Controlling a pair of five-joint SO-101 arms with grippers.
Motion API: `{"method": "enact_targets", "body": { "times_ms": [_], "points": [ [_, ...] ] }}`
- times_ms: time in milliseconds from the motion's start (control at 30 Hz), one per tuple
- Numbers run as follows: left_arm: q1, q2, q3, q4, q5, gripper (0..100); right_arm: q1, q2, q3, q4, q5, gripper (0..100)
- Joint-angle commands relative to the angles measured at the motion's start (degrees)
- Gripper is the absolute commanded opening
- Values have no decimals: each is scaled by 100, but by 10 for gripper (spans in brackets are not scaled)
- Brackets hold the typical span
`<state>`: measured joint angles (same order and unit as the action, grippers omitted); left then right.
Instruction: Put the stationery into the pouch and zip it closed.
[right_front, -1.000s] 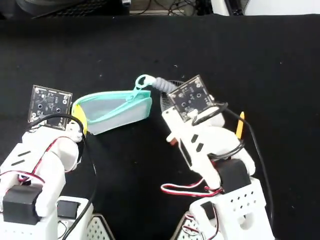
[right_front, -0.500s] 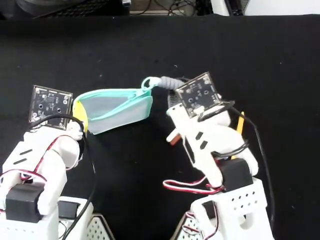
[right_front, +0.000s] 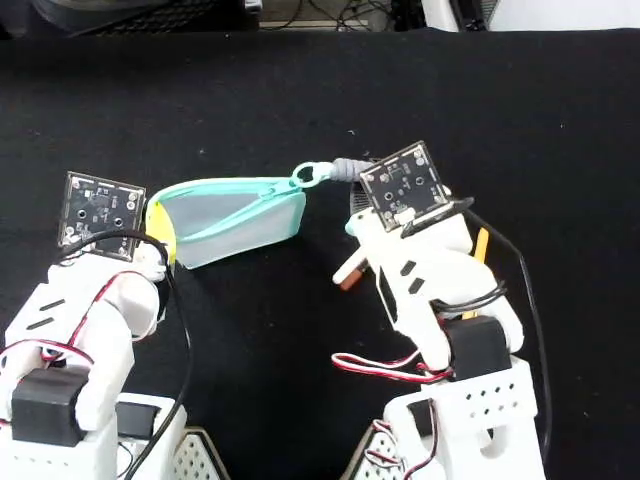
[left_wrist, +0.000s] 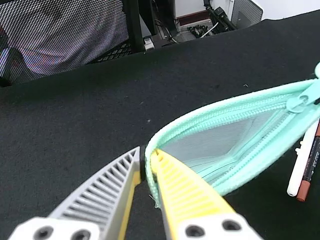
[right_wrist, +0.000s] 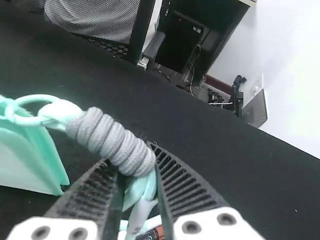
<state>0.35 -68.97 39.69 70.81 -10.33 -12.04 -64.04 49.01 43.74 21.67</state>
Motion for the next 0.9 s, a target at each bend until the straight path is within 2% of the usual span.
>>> {"method": "enact_targets", "body": {
  "times_ms": [0, 267, 500, 567, 700, 867],
  "points": [
    [-22, 132, 514, 44, 132, 30, 167, 22, -321, -18, 44, 12],
    [-13, 132, 505, 53, 176, 30, 589, 22, -347, -26, 44, 12],
    [-4, 132, 514, 53, 185, 30, -18, 13, -365, 141, 18, 18],
    [-4, 132, 514, 53, 185, 30, -316, 13, -567, 536, 18, 76],
    [-4, 132, 514, 62, 185, 30, -888, 13, -1499, 1758, 44, 257],
    [-4, 132, 514, 62, 185, 30, -1371, 13, -2651, 2804, -9, 201]
  ]
}}
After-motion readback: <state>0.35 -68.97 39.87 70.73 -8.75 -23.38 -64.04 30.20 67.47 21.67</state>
